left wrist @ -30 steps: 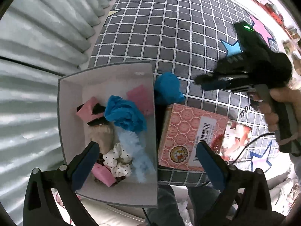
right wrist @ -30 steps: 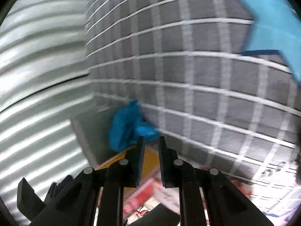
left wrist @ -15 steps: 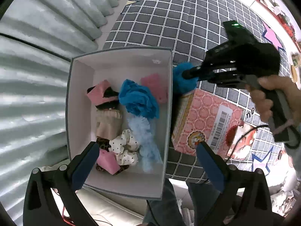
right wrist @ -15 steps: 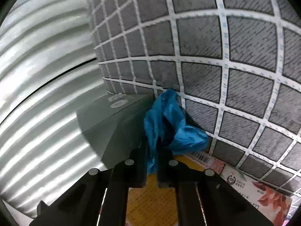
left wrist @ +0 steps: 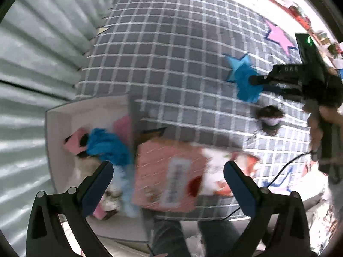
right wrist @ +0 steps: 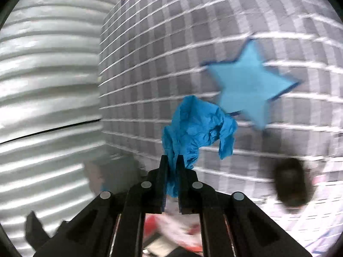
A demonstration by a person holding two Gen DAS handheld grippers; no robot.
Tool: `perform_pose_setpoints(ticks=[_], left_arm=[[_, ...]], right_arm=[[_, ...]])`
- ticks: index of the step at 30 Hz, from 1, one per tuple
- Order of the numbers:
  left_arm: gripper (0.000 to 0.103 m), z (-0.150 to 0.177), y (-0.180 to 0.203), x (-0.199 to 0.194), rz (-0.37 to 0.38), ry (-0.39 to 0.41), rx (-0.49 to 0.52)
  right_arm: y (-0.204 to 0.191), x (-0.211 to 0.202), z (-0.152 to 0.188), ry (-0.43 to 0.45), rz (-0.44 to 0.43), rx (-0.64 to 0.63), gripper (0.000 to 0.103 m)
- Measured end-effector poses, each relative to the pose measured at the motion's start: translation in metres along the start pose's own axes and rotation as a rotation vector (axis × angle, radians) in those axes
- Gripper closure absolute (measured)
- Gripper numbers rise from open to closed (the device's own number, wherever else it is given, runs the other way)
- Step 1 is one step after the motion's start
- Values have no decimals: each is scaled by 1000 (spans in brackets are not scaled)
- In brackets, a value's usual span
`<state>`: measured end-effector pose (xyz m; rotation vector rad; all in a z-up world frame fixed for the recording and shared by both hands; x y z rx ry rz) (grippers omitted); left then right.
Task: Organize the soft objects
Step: 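Lift the blue cloth with the right tool and pass it toward the left tool, then grasp the blue cloth with the left tool while the right tool grasps the striped sock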
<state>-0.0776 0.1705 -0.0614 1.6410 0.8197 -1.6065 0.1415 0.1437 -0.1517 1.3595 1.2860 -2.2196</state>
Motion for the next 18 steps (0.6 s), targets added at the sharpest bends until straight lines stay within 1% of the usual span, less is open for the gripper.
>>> perform_pose_setpoints(ticks=[1, 2, 3, 6, 7, 9, 13, 15, 18], left_arm=[[0, -5, 7, 0, 8, 4, 0], [0, -11, 15, 0, 19, 8, 1], [0, -17, 24, 0, 29, 12, -2], [0, -39, 51, 10, 59, 9, -6], [0, -45, 57, 15, 65, 1, -7], [0, -57, 72, 30, 74, -24, -5], [0, -78, 101, 62, 55, -48, -1], [0, -85, 112, 72, 51, -47, -1], [0, -87, 115, 79, 37, -53, -5]], right_arm=[[8, -7, 1, 20, 43, -6, 39], [17, -16, 3, 53, 84, -19, 27], [25, -27, 4, 82, 121, -33, 20], [57, -51, 13, 155, 260, -58, 20], [61, -52, 17, 166, 282, -56, 20], [77, -52, 28, 155, 303, -58, 20], [102, -45, 49, 119, 333, -91, 20], [105, -44, 58, 121, 340, -111, 20], [106, -42, 67, 122, 345, -153, 20]])
Point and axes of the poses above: each gripper's, at about its wrist camera, not at the fingertips, and x roughly the way its jaws point, y to its right, z to its underside, the point moved 6 cm from there along x, roughly the way its jaws point, and after that the axes turned 2 degrees about -y, right-handed, at the moved point
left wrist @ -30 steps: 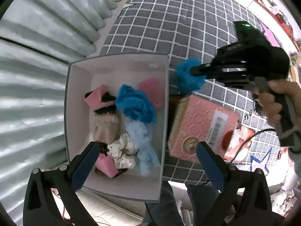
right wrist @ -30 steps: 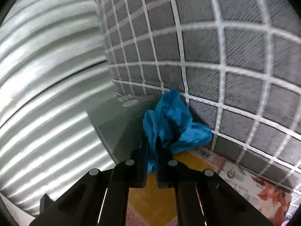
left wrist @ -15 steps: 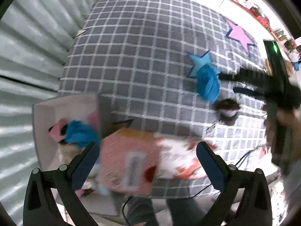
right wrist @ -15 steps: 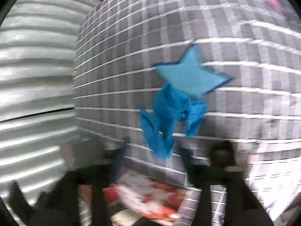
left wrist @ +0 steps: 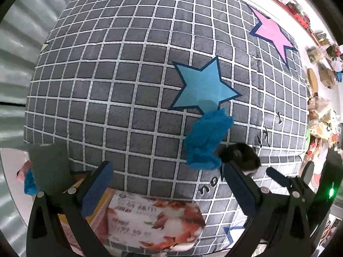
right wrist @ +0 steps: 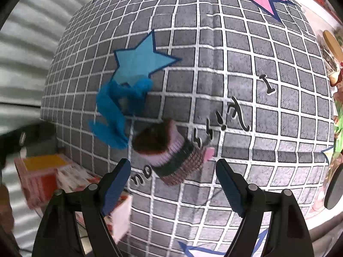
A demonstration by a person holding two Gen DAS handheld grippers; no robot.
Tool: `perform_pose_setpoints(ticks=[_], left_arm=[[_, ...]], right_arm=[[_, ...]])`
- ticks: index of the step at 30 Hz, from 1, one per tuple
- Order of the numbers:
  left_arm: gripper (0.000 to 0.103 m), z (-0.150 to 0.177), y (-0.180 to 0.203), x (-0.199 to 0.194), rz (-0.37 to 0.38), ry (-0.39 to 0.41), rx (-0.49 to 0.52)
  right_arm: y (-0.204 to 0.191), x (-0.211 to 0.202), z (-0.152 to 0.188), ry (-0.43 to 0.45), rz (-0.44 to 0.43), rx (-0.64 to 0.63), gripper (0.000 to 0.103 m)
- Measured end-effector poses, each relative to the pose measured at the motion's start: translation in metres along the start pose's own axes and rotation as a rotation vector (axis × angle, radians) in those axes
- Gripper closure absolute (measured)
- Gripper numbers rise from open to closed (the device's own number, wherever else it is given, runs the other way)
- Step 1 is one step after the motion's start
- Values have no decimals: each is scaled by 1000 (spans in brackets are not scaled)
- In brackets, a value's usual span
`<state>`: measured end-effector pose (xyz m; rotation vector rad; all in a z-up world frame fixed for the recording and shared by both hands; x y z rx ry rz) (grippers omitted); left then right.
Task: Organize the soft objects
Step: 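Grasp the blue cloth with the left tool while the right tool grasps the striped sock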
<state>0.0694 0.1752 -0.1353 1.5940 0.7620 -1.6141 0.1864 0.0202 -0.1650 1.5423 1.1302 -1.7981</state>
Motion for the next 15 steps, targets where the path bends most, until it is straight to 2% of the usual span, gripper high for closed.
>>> perform_pose_setpoints(ticks=[4, 8, 9, 10, 11, 13, 15], left_arm=[[0, -2, -1, 7, -38, -8, 4], [0, -5, 4, 12, -59, -1, 34], [0, -6, 6, 14, -63, 0, 42], [0, -7, 9, 16, -69, -3, 50], [0, -8, 13, 20, -72, -5, 55], [0, -8, 21, 27, -77, -13, 67], [0, -8, 33, 37, -91, -19, 87]], right_arm=[[-17, 16, -3, 13, -4, -82, 20], [-27, 34, -13, 9, 6, -107, 20], [-26, 36, -15, 5, 16, -111, 23], [-24, 39, -16, 2, 36, -113, 38], [-21, 39, -16, -2, 40, -109, 49], [-13, 38, -16, -5, 5, -56, 56], [3, 33, -10, -6, 16, -7, 57]])
Point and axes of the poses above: each gripper's, at about its wrist camera, not at the fingertips, and x roughly the way its jaws point, y to its right, z to its underside, the point moved 6 cm from there along x, roughly the way its jaws point, and after that the axes turned 2 degrees about -y, right-handed, at the moved point
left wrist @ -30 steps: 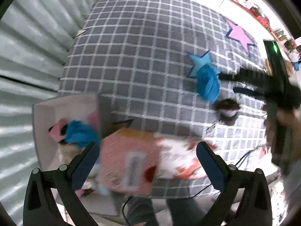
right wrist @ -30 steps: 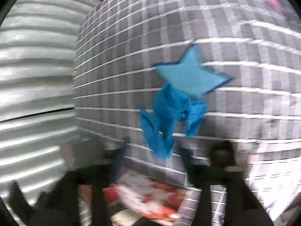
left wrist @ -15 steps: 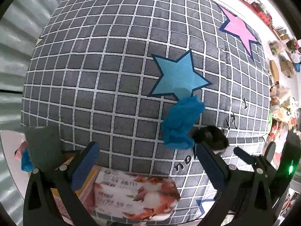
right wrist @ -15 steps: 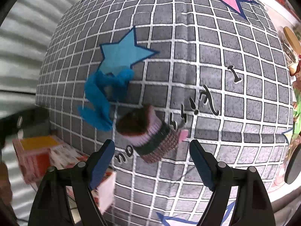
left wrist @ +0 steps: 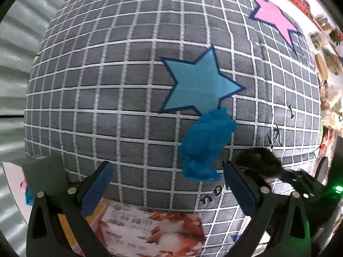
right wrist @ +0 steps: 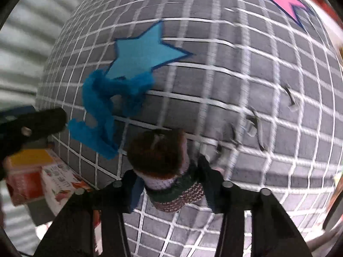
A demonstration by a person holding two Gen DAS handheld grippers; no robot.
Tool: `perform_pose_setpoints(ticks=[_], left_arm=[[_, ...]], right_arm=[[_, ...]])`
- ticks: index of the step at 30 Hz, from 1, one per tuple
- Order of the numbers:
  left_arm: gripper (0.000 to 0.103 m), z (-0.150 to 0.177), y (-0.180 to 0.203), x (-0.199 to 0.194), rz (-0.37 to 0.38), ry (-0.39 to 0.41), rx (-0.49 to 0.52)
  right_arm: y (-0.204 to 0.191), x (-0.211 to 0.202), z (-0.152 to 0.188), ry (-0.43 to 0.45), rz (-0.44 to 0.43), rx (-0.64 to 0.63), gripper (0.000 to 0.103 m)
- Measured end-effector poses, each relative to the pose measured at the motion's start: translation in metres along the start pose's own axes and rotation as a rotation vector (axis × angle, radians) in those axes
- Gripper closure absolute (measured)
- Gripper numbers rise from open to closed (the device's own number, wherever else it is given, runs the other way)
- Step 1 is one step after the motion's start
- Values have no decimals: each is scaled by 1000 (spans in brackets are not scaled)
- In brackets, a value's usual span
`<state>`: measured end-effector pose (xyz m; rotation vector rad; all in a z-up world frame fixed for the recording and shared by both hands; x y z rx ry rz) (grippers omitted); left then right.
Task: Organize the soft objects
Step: 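Grasp the blue cloth with the left tool while the right tool grasps the striped sock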
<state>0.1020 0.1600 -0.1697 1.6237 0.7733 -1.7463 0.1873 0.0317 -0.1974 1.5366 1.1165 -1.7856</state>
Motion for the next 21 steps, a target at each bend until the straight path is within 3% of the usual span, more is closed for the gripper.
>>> perform_pose_setpoints(ticks=[6, 8, 11, 13, 15, 16, 21], left_arm=[[1, -8, 34, 30, -77, -2, 88], [8, -9, 37, 38, -102, -14, 91], [31, -7, 38, 52, -119, -59, 103], [62, -3, 40, 59, -90, -98, 119], [77, -1, 44, 61, -65, -96, 129], [83, 1, 45, 60, -78, -92, 150], [86, 12, 53, 39, -78, -39, 212]], right_arm=[[52, -15, 32, -11, 27, 134, 57], [58, -16, 40, -14, 32, 149, 57], [62, -19, 50, -14, 15, 176, 57], [63, -22, 53, -7, 7, 190, 57], [63, -27, 55, 3, -4, 203, 56], [62, -29, 56, 8, -7, 206, 56], [56, -39, 48, 27, -16, 210, 56]])
Point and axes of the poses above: each gripper's, at about its wrist camera, not at the fingertips, and x roughly the way its jaws point, y to its right, z to its underside, the point moved 6 cm from there along x, roughly the way its jaws point, and after that the axes turned 2 degrees about -y, right-handed, at the moved point
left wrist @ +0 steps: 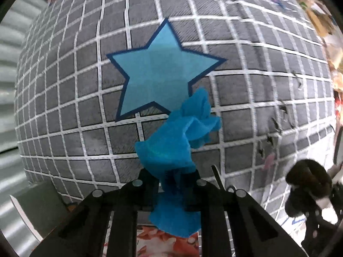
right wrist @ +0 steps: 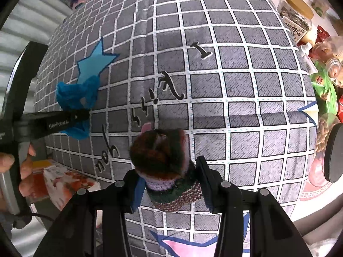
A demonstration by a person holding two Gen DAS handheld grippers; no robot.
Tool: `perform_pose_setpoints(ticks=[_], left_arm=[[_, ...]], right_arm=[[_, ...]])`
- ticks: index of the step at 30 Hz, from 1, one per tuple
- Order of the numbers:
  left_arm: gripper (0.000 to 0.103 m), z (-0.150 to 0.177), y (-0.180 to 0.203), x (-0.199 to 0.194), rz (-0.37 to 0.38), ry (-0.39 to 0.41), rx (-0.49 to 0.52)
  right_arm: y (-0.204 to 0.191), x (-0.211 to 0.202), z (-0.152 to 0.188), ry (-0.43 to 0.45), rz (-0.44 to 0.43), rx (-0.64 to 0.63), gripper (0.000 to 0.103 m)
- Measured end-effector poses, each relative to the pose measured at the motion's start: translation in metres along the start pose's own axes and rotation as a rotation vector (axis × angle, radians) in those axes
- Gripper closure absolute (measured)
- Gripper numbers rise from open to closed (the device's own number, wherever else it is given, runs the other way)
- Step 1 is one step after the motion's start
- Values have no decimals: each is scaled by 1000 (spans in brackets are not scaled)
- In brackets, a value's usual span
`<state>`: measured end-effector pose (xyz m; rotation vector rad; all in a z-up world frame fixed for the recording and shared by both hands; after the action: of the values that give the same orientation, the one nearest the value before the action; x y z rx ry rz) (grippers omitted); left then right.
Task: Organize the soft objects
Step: 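Grasp the blue cloth with the left tool while the right tool grasps the striped sock, then carry the blue cloth and striped sock with both tools over the white box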
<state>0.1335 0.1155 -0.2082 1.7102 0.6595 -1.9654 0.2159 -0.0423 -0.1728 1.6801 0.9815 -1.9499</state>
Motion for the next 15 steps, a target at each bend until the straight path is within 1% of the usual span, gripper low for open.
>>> perform_pose_setpoints(ticks=[6, 12, 15], left_arm=[[86, 29, -3, -44, 8, 69, 47], [86, 62, -16, -72, 23, 94, 58], [86, 69, -30, -85, 27, 109, 51]], right_arm=[[-11, -11, 0, 4, 5, -15, 56], [-37, -19, 4, 17, 0, -38, 56], [-53, -23, 7, 26, 1, -56, 56]])
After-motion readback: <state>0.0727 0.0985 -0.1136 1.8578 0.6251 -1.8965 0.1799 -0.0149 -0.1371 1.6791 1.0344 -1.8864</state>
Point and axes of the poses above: each gripper's, at about its wrist camera, not at the fingertips, and x roughly the way its jaws point, y to its right, z to its underside, the point moved 6 cm from there along x, roughly the way its jaws point, and after that the axes turned 2 degrees about -y, right-handed, at the moved point
